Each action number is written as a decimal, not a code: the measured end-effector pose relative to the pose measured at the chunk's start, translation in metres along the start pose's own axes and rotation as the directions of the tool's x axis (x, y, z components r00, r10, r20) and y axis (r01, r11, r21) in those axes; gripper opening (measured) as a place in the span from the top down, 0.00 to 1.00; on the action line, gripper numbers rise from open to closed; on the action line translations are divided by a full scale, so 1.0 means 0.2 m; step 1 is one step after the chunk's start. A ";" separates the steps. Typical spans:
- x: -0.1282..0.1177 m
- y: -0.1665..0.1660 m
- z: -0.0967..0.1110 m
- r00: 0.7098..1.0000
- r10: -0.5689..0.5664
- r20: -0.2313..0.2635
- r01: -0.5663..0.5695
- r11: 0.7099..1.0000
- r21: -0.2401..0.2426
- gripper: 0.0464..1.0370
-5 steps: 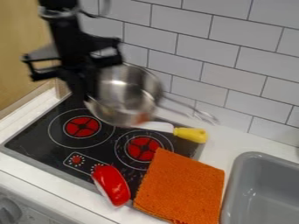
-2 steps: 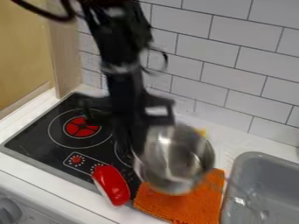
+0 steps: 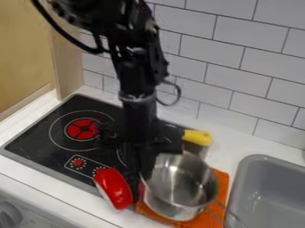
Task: Put the silver pot upon the orange object
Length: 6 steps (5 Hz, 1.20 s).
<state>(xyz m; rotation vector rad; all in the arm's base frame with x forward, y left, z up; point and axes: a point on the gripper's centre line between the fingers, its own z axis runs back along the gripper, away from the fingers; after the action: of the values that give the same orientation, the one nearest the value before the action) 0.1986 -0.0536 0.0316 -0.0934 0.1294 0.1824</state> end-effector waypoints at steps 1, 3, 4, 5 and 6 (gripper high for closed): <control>0.01 0.01 -0.02 1.000 -0.009 -0.005 0.009 1.000 0.009 0.99; 0.02 -0.01 -0.03 1.000 -0.020 0.024 0.020 0.999 0.029 0.97; 0.02 -0.01 0.05 0.997 -0.031 0.068 0.028 0.999 0.041 0.83; 0.03 -0.02 0.16 0.993 0.028 0.117 -0.032 0.999 0.029 0.57; 0.06 -0.03 0.25 0.988 0.054 0.146 -0.058 0.998 0.026 0.26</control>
<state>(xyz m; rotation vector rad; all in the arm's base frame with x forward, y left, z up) 0.2170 -0.0521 0.0799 -0.0464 -0.0107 0.2425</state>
